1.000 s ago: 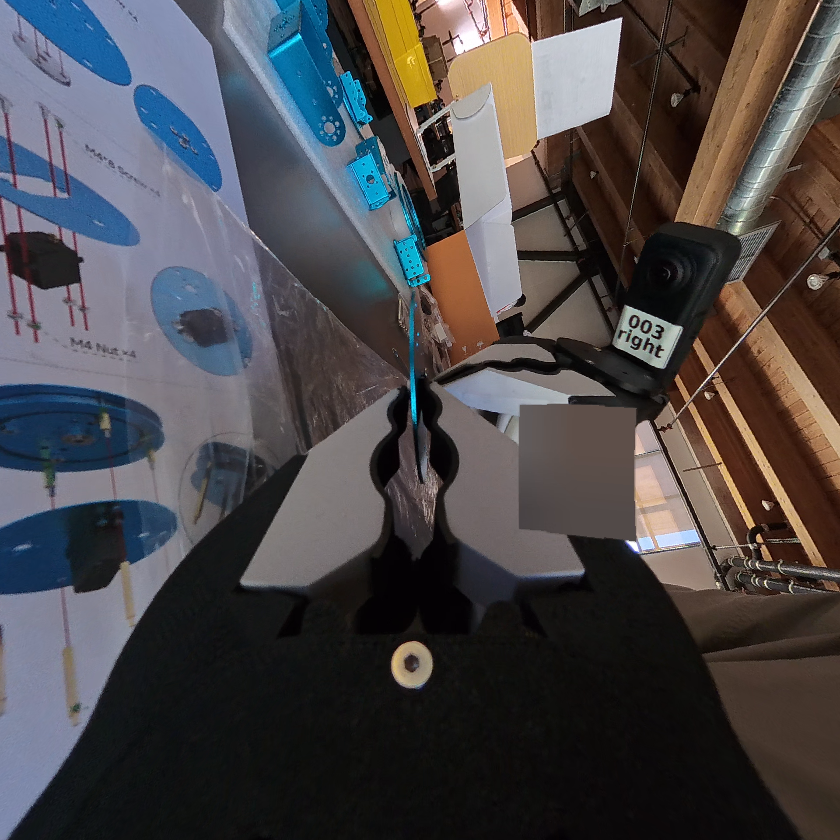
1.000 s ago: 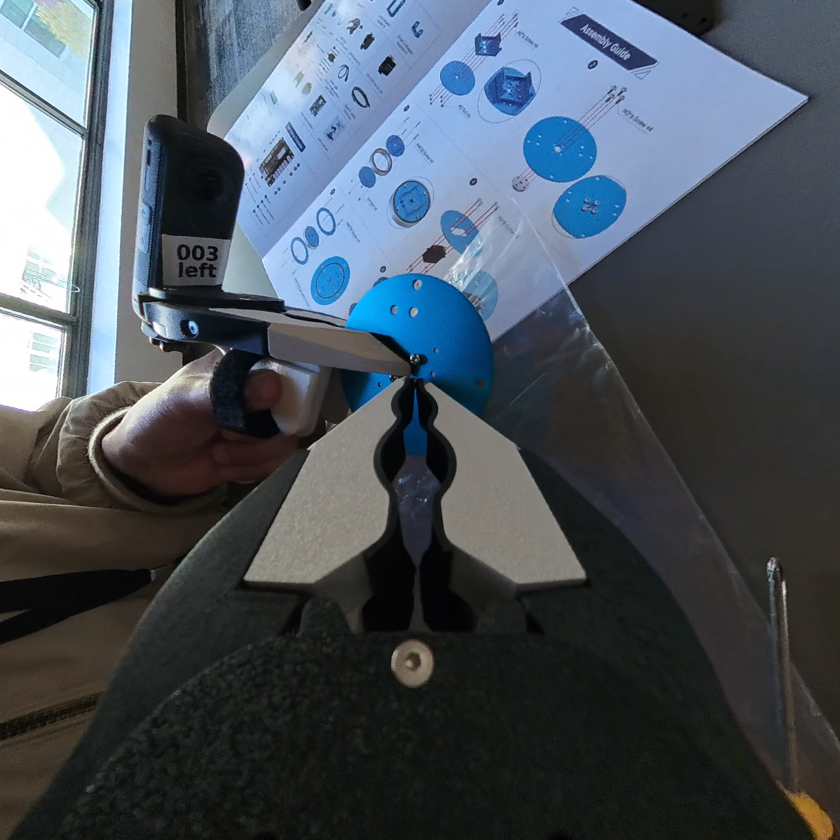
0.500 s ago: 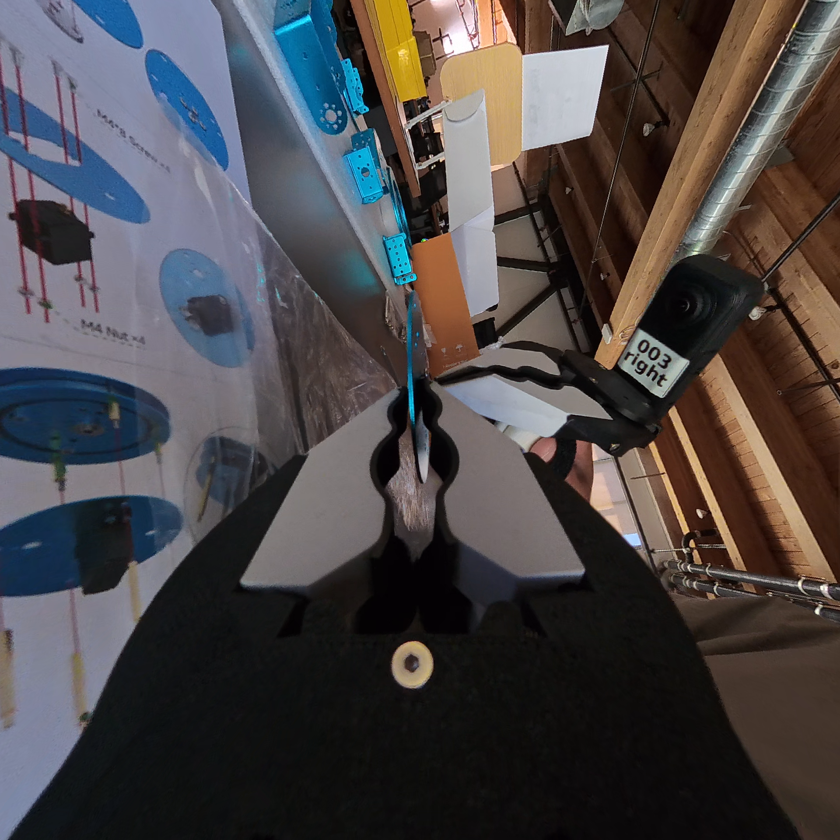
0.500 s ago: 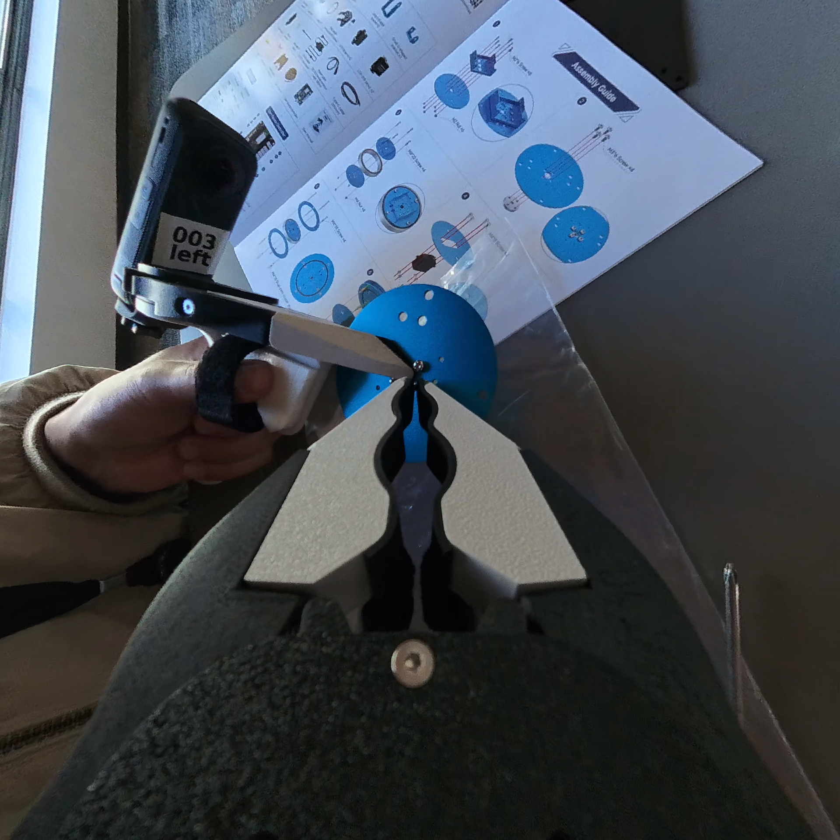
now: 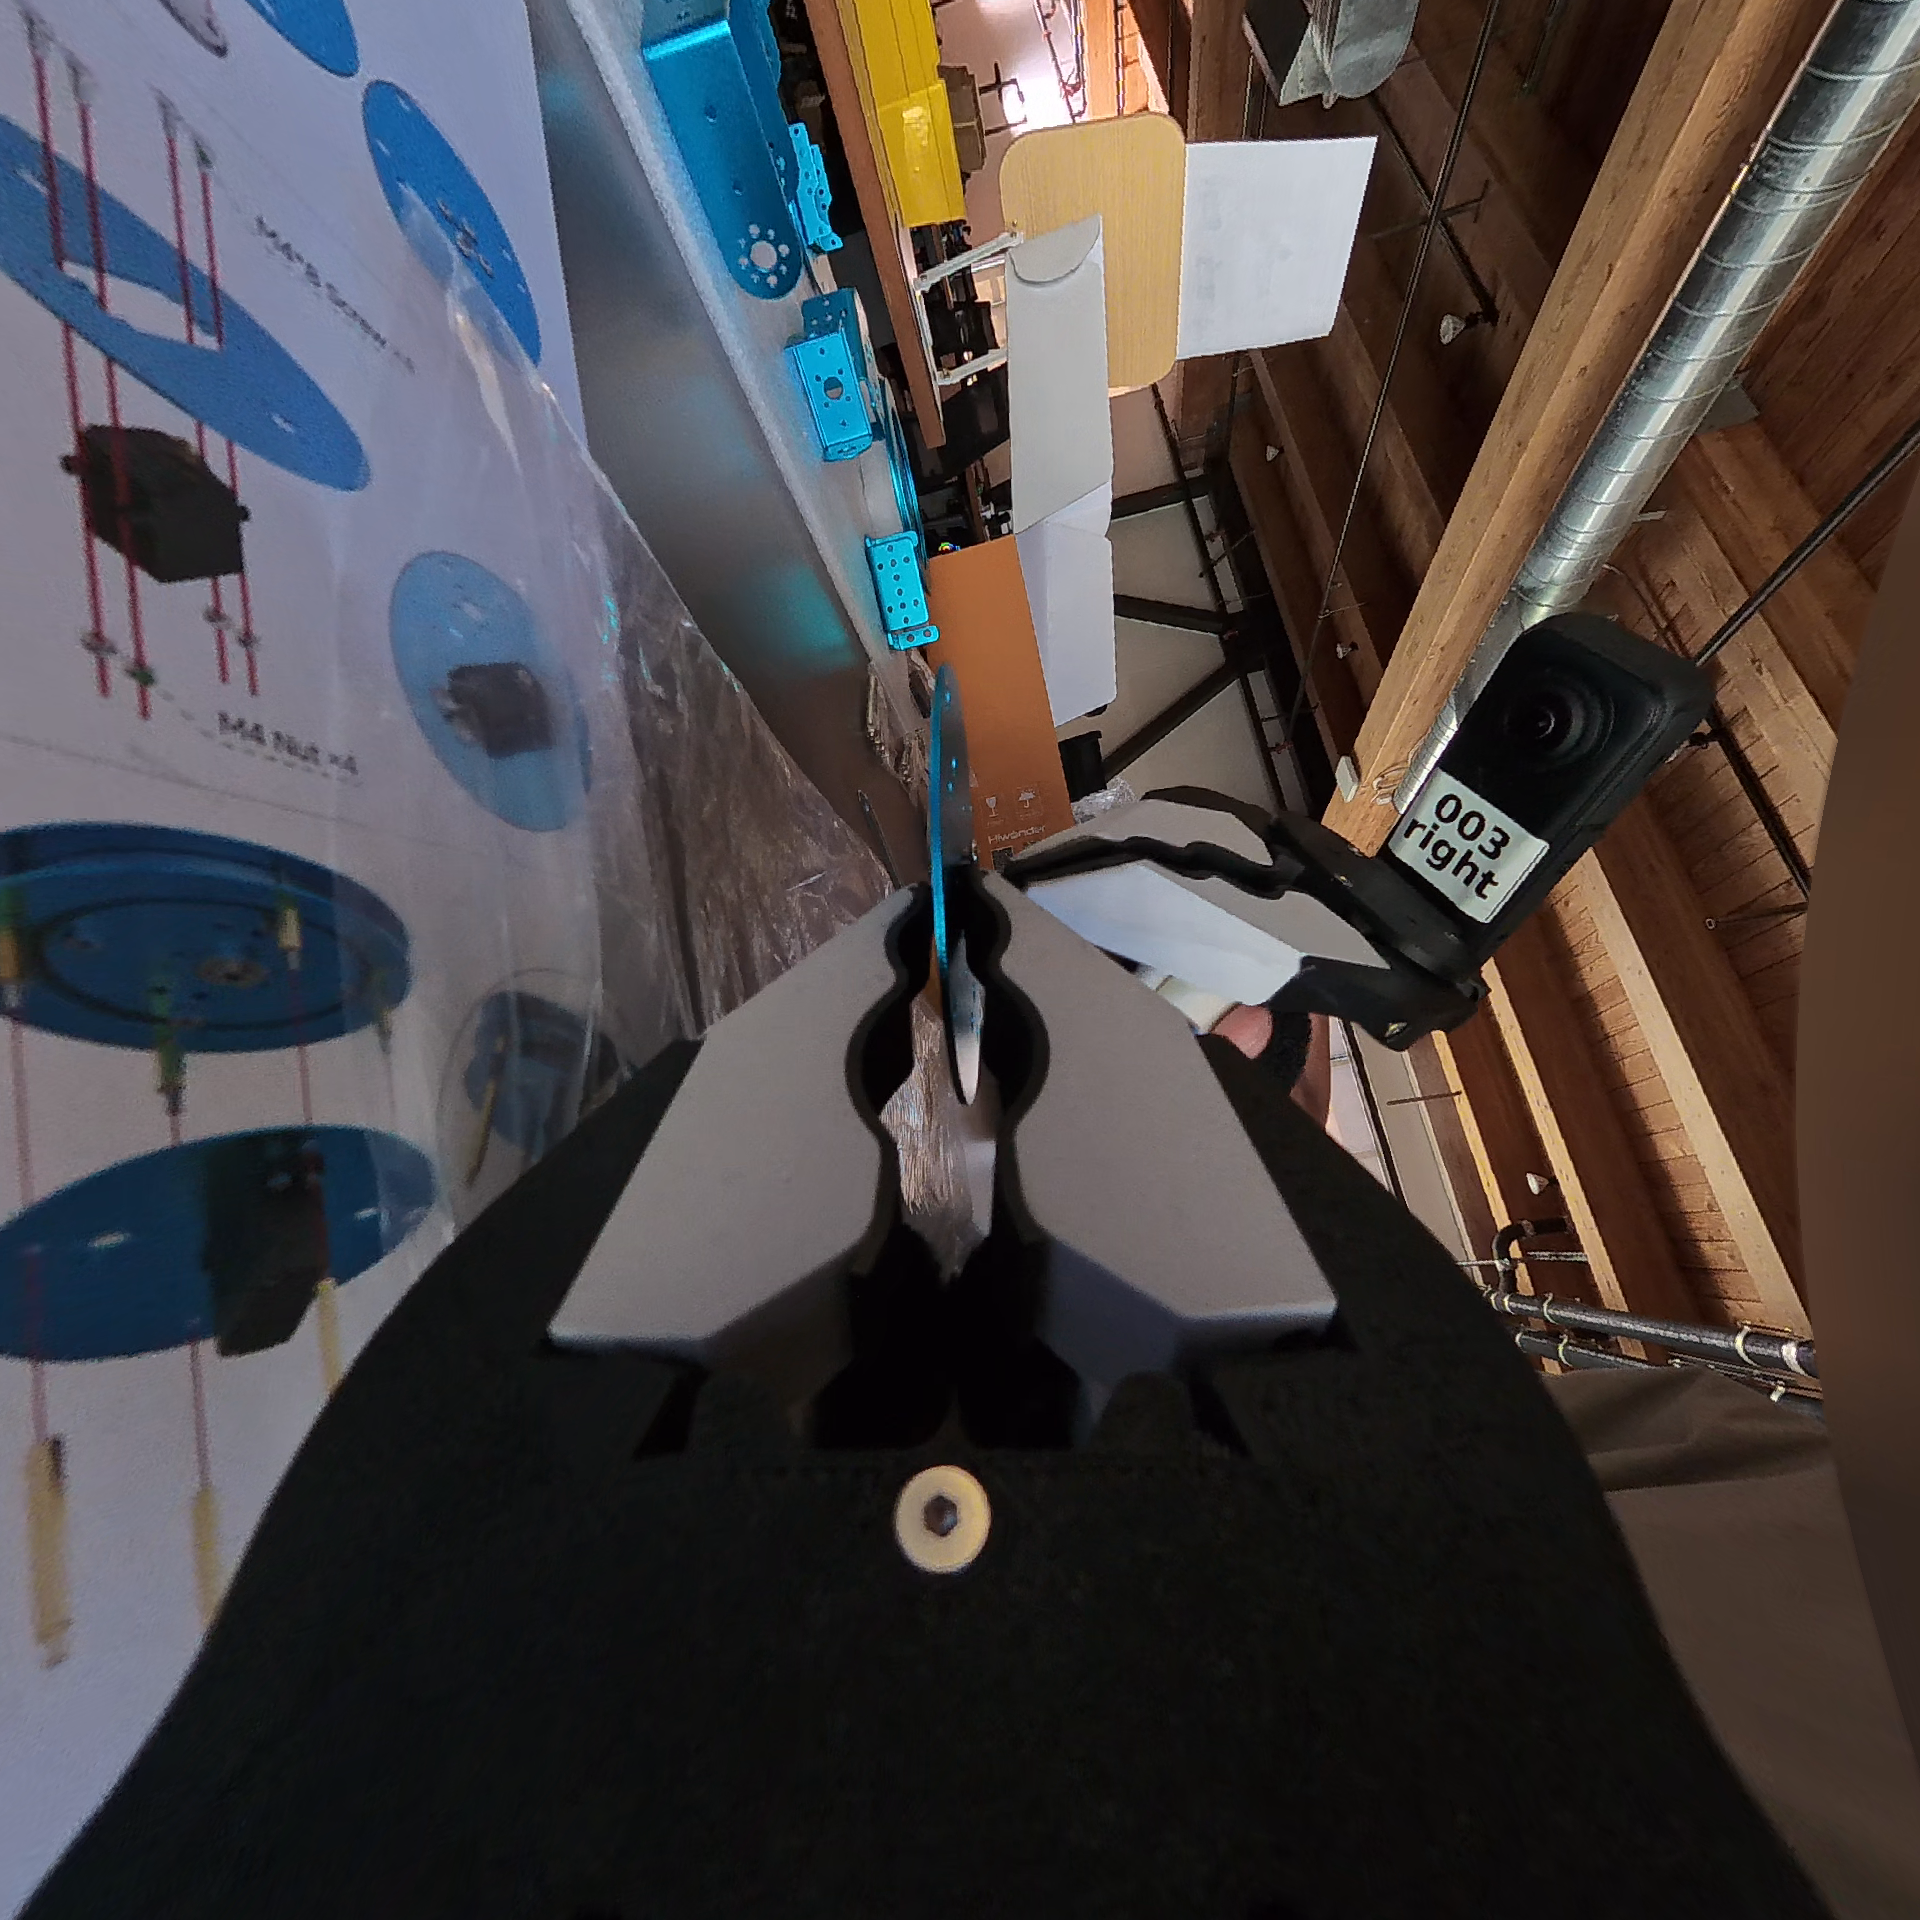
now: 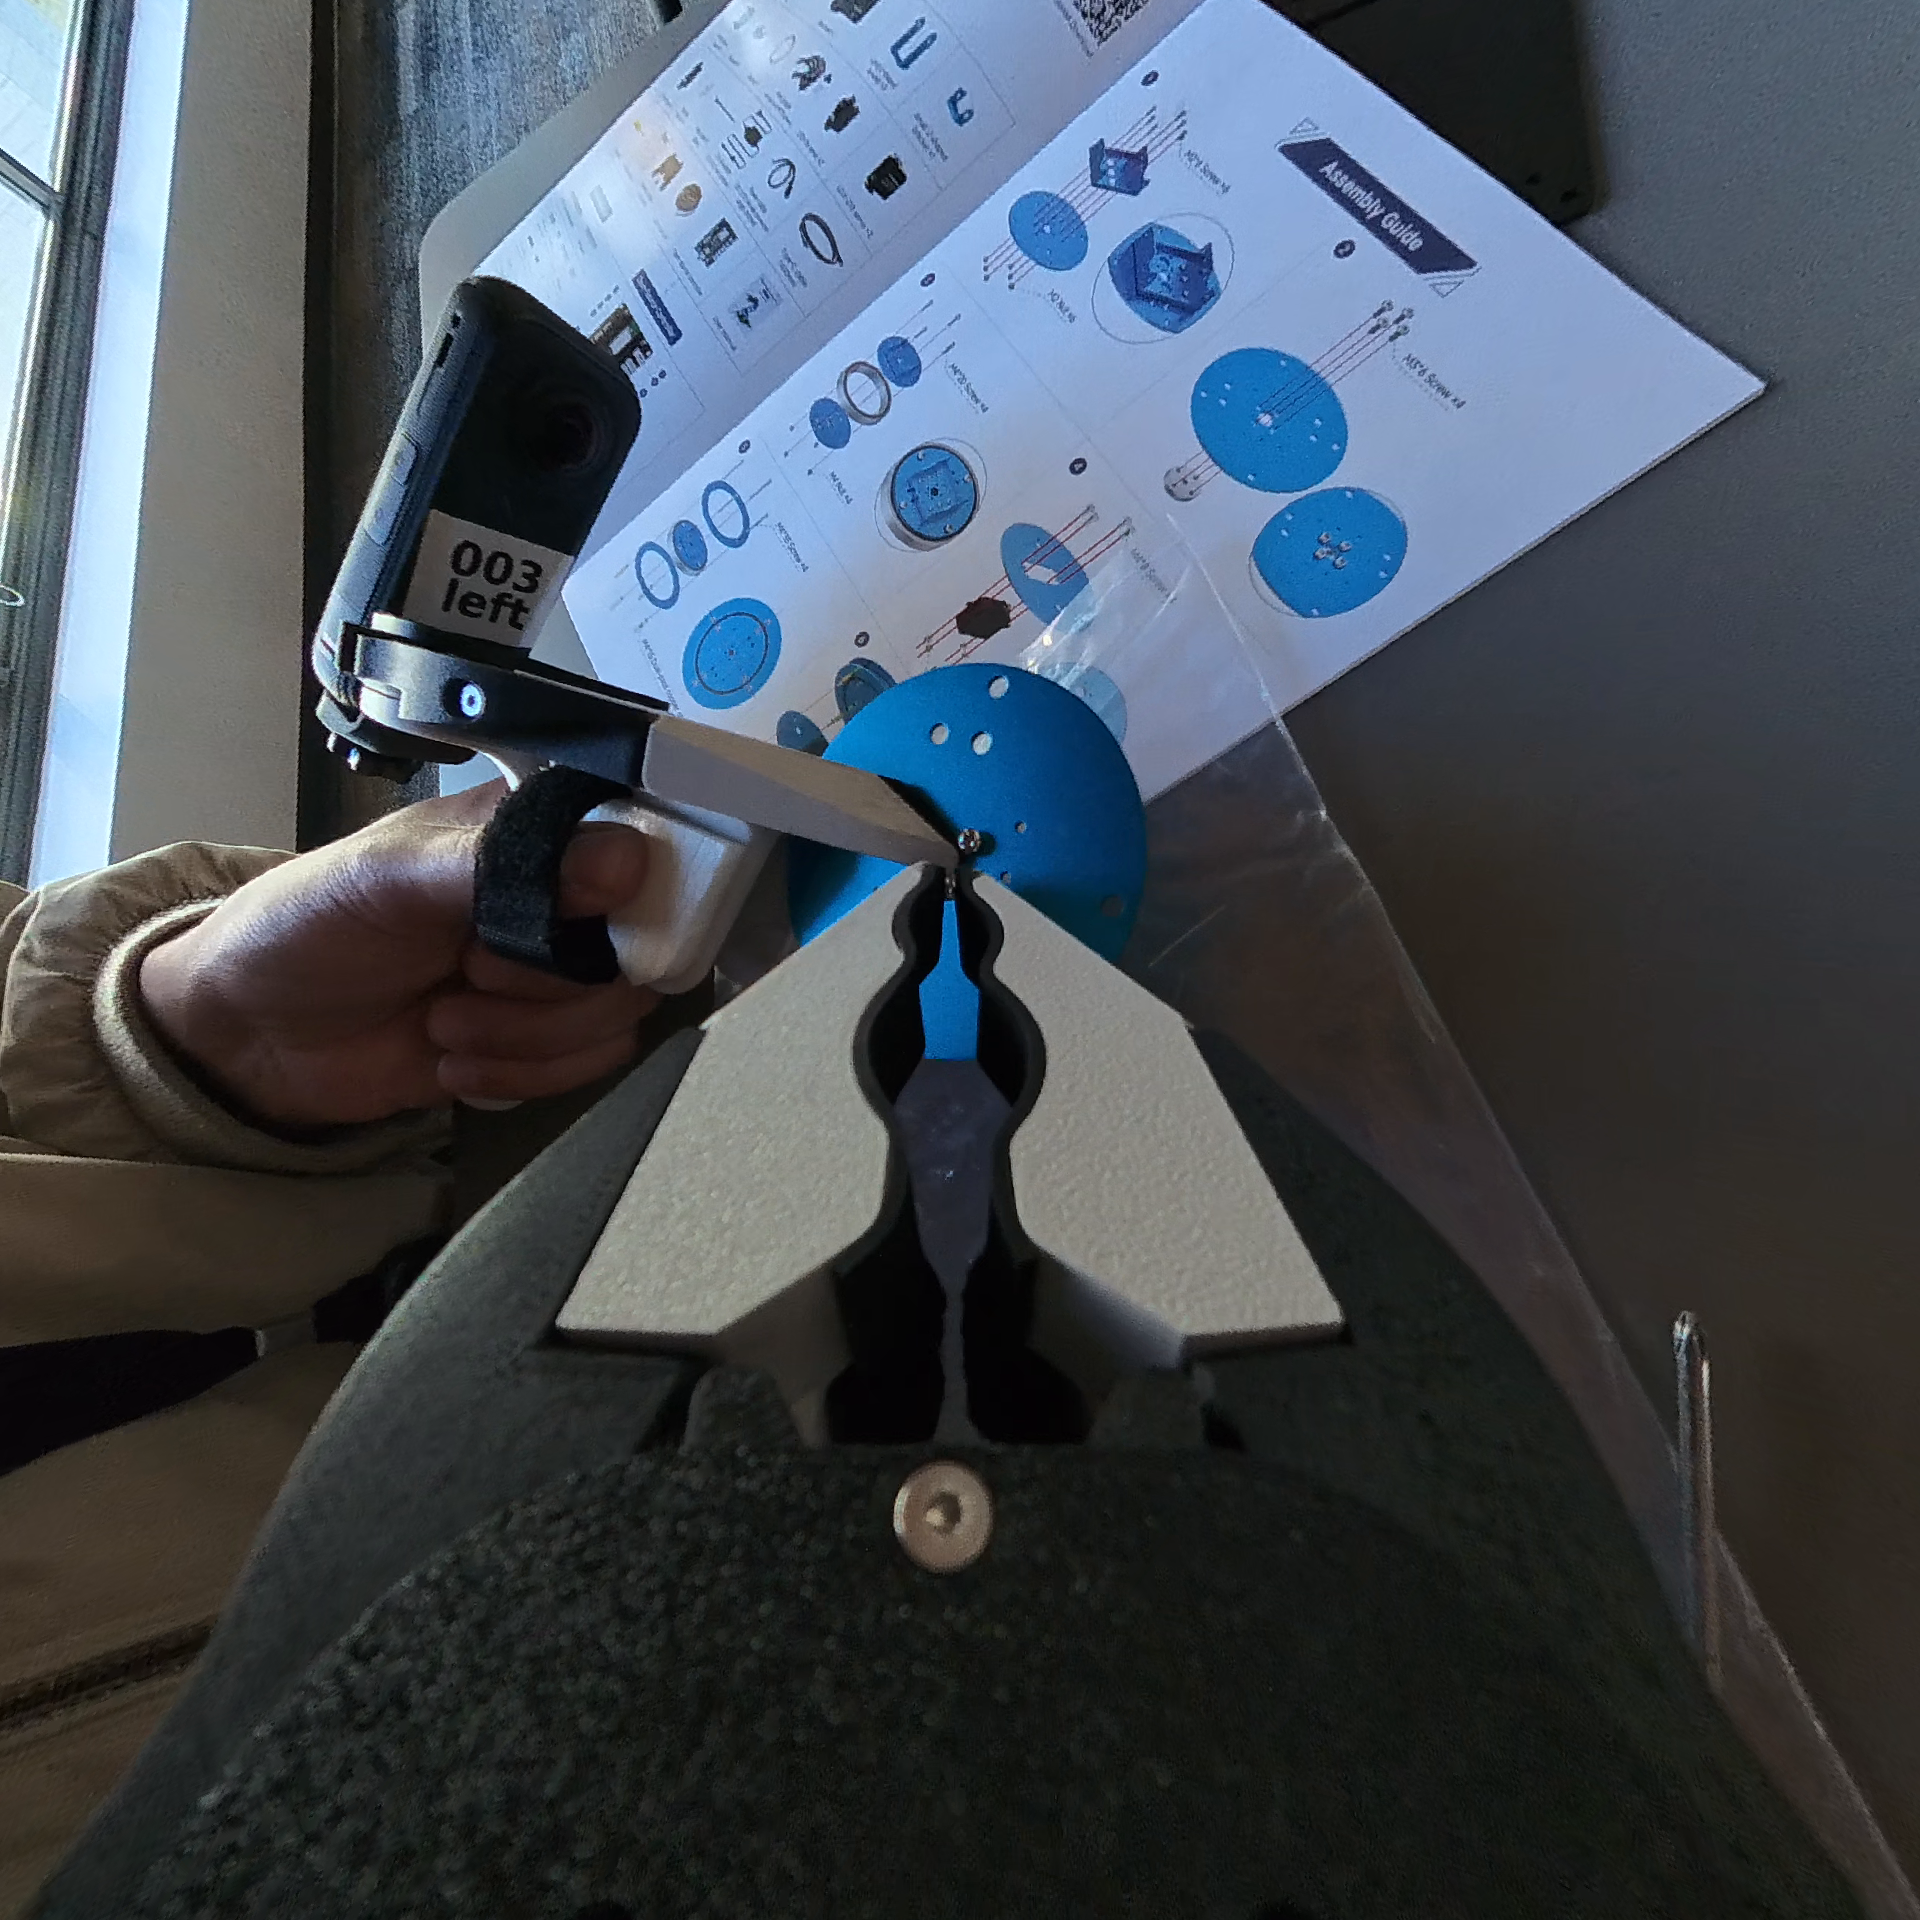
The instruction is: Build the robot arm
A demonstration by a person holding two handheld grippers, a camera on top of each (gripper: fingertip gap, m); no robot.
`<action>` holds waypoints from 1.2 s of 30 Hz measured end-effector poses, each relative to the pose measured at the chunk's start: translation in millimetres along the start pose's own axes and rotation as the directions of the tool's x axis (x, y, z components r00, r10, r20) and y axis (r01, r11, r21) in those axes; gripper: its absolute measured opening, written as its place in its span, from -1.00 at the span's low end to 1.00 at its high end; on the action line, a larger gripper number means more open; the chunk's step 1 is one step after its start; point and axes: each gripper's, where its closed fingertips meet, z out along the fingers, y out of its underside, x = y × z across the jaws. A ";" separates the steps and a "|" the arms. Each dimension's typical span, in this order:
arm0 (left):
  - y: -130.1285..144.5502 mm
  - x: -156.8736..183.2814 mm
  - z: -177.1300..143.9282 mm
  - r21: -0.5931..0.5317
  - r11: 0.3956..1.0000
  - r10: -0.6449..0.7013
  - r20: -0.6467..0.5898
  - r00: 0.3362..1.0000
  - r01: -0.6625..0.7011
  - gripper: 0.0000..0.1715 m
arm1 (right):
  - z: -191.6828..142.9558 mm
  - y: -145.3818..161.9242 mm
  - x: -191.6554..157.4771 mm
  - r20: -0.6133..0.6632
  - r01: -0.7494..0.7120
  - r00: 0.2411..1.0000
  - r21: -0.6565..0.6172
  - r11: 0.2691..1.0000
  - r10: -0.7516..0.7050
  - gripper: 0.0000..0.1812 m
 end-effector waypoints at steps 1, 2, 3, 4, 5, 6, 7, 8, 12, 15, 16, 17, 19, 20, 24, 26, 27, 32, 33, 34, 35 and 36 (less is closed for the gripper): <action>-0.2 -0.1 0.0 0.001 1.000 0.000 0.001 1.000 0.000 -0.94 | -0.4 -0.6 0.2 0.001 -0.001 1.000 0.002 1.000 0.001 -0.98; -0.2 -0.2 -0.1 0.001 1.000 0.001 0.002 1.000 -0.001 -0.94 | -0.8 -1.3 0.0 0.002 -0.001 1.000 0.005 1.000 0.001 -0.98; -0.1 -0.2 0.0 0.000 1.000 0.001 0.002 1.000 -0.001 -0.94 | -1.4 -2.0 0.0 0.003 -0.001 1.000 0.008 1.000 0.001 -0.98; -0.2 -0.2 0.1 0.001 1.000 0.000 0.002 1.000 0.000 -0.94 | -2.2 -2.9 0.3 0.003 0.000 1.000 0.012 1.000 0.000 -0.97; -0.4 -0.3 -0.1 0.002 1.000 0.000 0.003 1.000 0.000 -0.94 | -3.7 -4.3 0.6 0.001 0.003 1.000 0.018 1.000 -0.003 -0.97; -0.1 -0.3 0.0 0.000 1.000 -0.001 0.002 1.000 0.001 -0.94 | -6.1 -6.4 1.6 -0.003 0.008 1.000 0.029 1.000 -0.007 -0.97; -0.1 -0.5 0.0 0.000 1.000 -0.001 0.003 1.000 0.001 -0.94 | -10.2 -9.2 2.3 -0.005 0.018 1.000 0.042 0.999 -0.018 -0.97; -0.4 -0.7 -0.2 0.002 1.000 0.000 0.005 1.000 0.000 -0.95 | -16.6 -12.8 3.3 -0.007 0.041 0.999 0.062 0.997 -0.041 -0.97; 0.0 -1.2 0.1 -0.003 1.000 -0.003 0.007 1.000 0.003 -0.95 | -62.7 -21.3 21.6 -0.093 0.262 0.964 0.197 0.945 -0.248 -0.95; -0.1 -1.2 0.0 -0.004 1.000 -0.004 0.006 1.000 0.004 -0.94 | -98.8 5.0 43.4 -0.149 0.379 0.924 0.254 0.890 -0.351 -0.70; 0.2 -1.1 0.0 -0.006 1.000 -0.003 0.005 1.000 0.003 -0.94 | -107.5 28.1 58.5 -0.179 0.374 0.922 0.192 0.907 -0.343 -0.63; 0.2 -1.0 -0.1 -0.006 1.000 -0.002 0.005 1.000 0.002 -0.94 | -115.9 55.4 74.1 -0.212 0.352 0.922 0.116 0.929 -0.323 -0.56; 0.3 -1.0 -0.1 -0.005 1.000 0.000 0.006 1.000 0.000 -0.94 | -130.1 107.8 93.1 -0.262 0.265 0.933 0.027 0.964 -0.249 -0.44; 0.4 -1.1 0.1 -0.006 1.000 0.001 0.008 1.000 -0.001 -0.94 | -133.6 128.3 93.6 -0.260 0.216 0.944 0.024 0.976 -0.203 -0.40; 1.3 -1.7 1.1 -0.009 1.000 0.006 0.016 1.000 -0.006 -0.94 | -147.6 158.4 108.8 -0.406 0.147 0.908 0.080 0.986 -0.103 -0.49; 1.7 -2.3 1.2 -0.012 1.000 0.008 0.021 1.000 -0.008 -0.94 | -152.4 154.4 118.1 -0.459 0.159 0.885 0.125 0.979 -0.085 -0.50; 1.4 -2.8 1.0 -0.009 1.000 0.010 0.026 1.000 -0.010 -0.94 | -150.5 154.6 120.6 -0.455 0.153 0.887 0.124 0.981 -0.081 -0.53; -0.3 -5.4 0.7 0.004 1.000 0.016 0.049 0.999 -0.016 -0.94 | -131.9 157.5 119.5 -0.366 0.122 0.927 0.082 0.989 -0.084 -0.70; -0.8 -6.0 0.7 0.008 1.000 0.009 0.052 0.999 -0.010 -0.94 | -130.8 156.4 120.5 -0.368 0.130 0.925 0.077 0.988 -0.093 -0.74; -0.6 -6.4 1.1 0.008 1.000 0.001 0.052 0.999 -0.001 -0.94 | -130.5 155.7 122.4 -0.382 0.141 0.918 0.070 0.988 -0.104 -0.80; 0.1 -6.8 1.9 0.005 1.000 -0.005 0.052 0.999 0.004 -0.94 | -130.1 155.2 122.9 -0.390 0.153 0.914 0.064 0.986 -0.117 -0.80; 0.5 -7.1 2.8 0.003 1.000 -0.007 0.055 0.998 0.007 -0.93 | -129.9 154.7 122.8 -0.393 0.163 0.911 0.060 0.985 -0.127 -0.80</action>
